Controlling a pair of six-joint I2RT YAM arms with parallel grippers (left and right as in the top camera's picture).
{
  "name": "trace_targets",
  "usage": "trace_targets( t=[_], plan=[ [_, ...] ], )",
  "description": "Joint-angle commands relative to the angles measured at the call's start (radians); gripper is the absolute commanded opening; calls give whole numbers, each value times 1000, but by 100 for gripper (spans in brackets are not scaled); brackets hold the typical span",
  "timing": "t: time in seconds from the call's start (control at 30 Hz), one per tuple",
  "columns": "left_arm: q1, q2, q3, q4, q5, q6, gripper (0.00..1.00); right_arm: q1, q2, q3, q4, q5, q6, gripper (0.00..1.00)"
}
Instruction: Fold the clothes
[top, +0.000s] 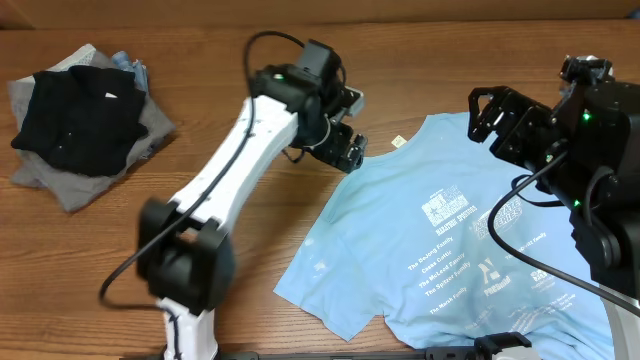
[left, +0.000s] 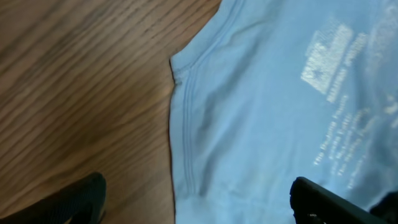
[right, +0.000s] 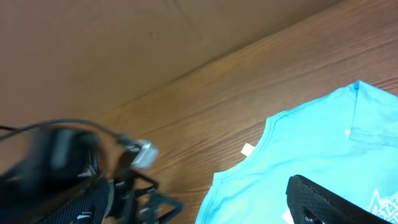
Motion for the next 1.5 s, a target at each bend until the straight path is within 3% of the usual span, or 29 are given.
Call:
trace_targets(
  t=[0.0, 0.07, 0.23, 0.43, 0.6, 0.73, 0.93, 1.13, 1.47],
  plan=[
    [-13, 79, 5, 32, -9, 8, 91, -8, -2, 16, 3, 7, 11, 95],
    [-21, 121, 5, 53, -9, 8, 85, -8, -2, 16, 3, 7, 11, 95],
    [-60, 196, 5, 105, -24, 40, 84, -8, 3, 16, 3, 7, 11, 96],
    [-116, 256, 5, 159, -204, 40, 84, -8, 13, 16, -23, 7, 11, 97],
    [-132, 291, 5, 172, -269, 22, 81, -8, 17, 16, -38, 7, 11, 98],
    [-132, 298, 5, 185, -268, -2, 63, -8, 17, 16, -37, 7, 10, 98],
    [-132, 298, 6, 173, -177, -19, 6, -8, 17, 16, -38, 19, 10, 99],
    [-115, 298, 72, 59, -170, -19, 4, -8, 17, 16, -37, 26, 11, 99],
    [63, 298, 452, -319, -319, -82, 4, -8, 17, 16, -37, 29, 11, 99]
  ],
)
